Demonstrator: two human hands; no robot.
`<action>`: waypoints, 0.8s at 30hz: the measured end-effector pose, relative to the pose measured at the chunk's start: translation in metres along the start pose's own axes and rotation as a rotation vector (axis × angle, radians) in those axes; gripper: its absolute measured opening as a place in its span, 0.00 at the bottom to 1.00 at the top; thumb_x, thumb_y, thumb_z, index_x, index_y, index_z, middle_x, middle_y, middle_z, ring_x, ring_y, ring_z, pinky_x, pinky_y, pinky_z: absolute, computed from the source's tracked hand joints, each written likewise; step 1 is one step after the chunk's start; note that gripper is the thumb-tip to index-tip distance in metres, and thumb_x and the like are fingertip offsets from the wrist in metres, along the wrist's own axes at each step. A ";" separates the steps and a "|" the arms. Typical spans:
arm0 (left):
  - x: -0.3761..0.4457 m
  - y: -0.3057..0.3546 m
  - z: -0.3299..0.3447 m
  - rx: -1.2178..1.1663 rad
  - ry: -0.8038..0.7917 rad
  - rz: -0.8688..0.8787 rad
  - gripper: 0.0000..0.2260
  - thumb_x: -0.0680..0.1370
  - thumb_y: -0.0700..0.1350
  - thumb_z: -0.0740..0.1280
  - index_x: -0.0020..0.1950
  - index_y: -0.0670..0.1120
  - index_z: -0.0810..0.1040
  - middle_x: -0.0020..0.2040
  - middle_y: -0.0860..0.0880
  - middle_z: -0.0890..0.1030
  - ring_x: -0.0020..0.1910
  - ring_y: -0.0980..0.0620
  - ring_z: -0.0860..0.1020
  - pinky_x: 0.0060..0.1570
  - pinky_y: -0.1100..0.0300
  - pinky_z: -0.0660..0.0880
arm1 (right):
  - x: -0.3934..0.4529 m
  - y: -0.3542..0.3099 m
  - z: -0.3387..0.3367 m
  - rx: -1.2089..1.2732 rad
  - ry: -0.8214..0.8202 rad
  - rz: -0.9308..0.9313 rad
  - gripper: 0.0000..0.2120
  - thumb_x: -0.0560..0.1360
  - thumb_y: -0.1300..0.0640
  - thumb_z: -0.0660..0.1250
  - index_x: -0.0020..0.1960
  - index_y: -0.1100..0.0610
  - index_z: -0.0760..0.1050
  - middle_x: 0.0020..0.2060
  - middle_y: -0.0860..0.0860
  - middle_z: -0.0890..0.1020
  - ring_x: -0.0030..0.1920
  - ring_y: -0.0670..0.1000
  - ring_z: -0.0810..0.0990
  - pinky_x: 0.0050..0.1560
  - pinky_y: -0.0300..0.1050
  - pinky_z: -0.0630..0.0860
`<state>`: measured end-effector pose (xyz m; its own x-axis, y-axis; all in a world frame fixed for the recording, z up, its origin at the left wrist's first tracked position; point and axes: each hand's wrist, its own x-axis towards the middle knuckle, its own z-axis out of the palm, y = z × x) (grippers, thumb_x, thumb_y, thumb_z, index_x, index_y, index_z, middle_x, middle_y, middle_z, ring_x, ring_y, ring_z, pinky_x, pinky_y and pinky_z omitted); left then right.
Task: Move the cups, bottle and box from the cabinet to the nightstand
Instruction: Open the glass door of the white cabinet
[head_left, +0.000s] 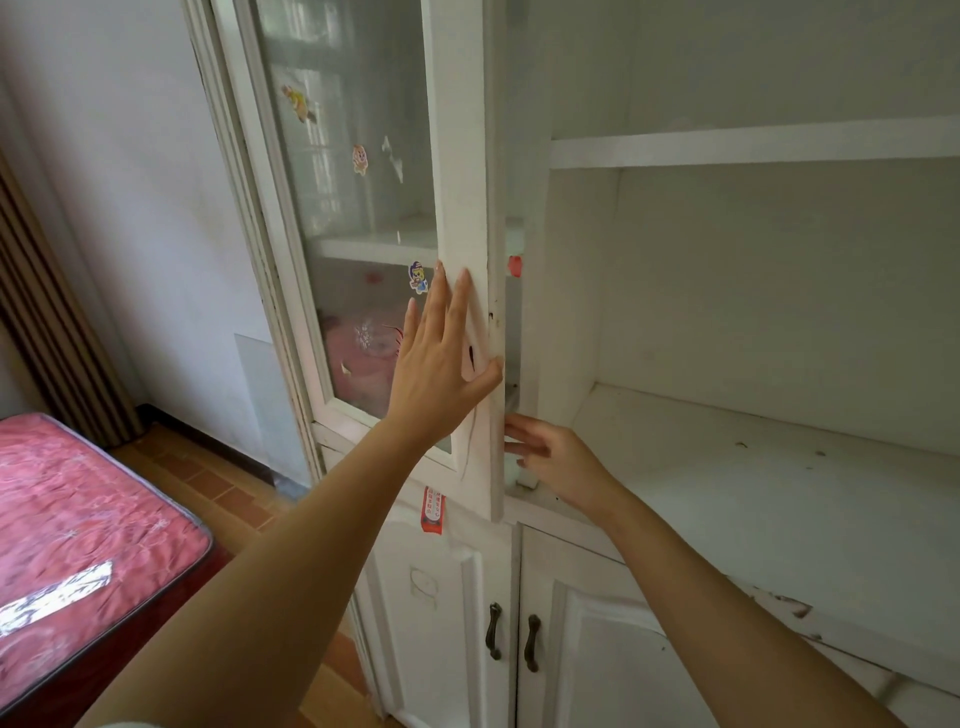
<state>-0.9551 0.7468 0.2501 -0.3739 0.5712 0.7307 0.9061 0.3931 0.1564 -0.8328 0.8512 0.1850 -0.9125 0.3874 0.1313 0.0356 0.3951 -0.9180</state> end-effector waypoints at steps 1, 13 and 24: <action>-0.002 -0.002 -0.002 0.007 -0.004 0.004 0.39 0.74 0.62 0.55 0.72 0.52 0.32 0.77 0.46 0.40 0.74 0.54 0.38 0.72 0.57 0.34 | -0.001 -0.001 0.000 0.002 -0.018 0.005 0.29 0.73 0.75 0.54 0.70 0.53 0.66 0.60 0.44 0.75 0.59 0.45 0.76 0.60 0.40 0.71; -0.043 -0.019 -0.048 0.011 0.032 -0.002 0.39 0.74 0.61 0.56 0.75 0.48 0.38 0.77 0.49 0.44 0.75 0.54 0.41 0.75 0.46 0.42 | -0.018 -0.027 0.022 0.011 -0.245 -0.049 0.29 0.73 0.75 0.58 0.60 0.44 0.74 0.56 0.40 0.79 0.52 0.41 0.82 0.52 0.35 0.77; -0.064 -0.022 -0.072 0.026 0.177 -0.081 0.41 0.71 0.52 0.67 0.75 0.40 0.48 0.76 0.42 0.56 0.75 0.45 0.54 0.74 0.51 0.46 | -0.020 -0.044 0.049 0.000 -0.343 -0.074 0.25 0.72 0.74 0.59 0.63 0.53 0.74 0.62 0.48 0.78 0.56 0.45 0.80 0.59 0.40 0.76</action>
<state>-0.9363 0.6496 0.2478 -0.4033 0.4024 0.8219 0.8679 0.4529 0.2041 -0.8361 0.7855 0.2049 -0.9964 0.0555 0.0645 -0.0361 0.4113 -0.9108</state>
